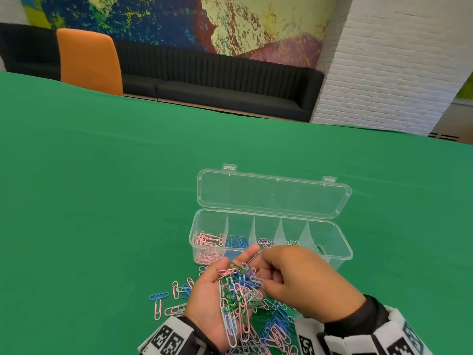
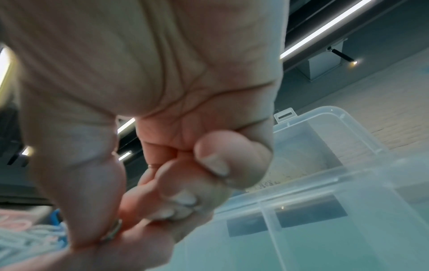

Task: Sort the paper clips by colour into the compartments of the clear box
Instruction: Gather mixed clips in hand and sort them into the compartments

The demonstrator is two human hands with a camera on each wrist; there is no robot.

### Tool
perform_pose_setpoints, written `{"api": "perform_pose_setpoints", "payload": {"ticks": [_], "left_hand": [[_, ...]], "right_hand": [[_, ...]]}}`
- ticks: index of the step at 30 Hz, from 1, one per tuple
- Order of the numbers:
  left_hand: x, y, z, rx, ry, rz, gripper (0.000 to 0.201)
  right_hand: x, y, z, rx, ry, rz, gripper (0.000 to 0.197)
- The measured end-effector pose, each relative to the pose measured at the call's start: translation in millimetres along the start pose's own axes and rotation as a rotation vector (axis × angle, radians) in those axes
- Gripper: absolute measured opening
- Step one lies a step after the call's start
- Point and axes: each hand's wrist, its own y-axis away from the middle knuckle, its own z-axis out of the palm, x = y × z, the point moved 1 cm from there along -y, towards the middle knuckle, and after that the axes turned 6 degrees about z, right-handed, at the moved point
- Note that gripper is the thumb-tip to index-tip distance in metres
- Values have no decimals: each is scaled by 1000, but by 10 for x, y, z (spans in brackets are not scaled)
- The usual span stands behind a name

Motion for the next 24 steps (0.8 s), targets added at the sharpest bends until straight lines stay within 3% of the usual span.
{"api": "perform_pose_setpoints", "payload": {"ticks": [7, 11, 16, 18, 21, 24], "left_hand": [[3, -14, -14, -8, 45, -16, 50], [4, -32, -42, 10, 15, -4, 49], [5, -83, -118, -41, 2, -11, 53], [14, -104, -131, -69, 27, -29, 49], [9, -80, -132, 22, 34, -5, 42], [14, -78, -162, 10, 18, 29, 39]], "right_hand": [[120, 7, -93, -71, -88, 47, 22], [343, 67, -280, 3, -144, 128, 21], [663, 35, -316, 227, -227, 281, 11], [717, 18, -290, 234, -243, 316, 10], [738, 33, -309, 205, -269, 319, 17], [711, 77, -385, 208, -271, 299, 10]]}}
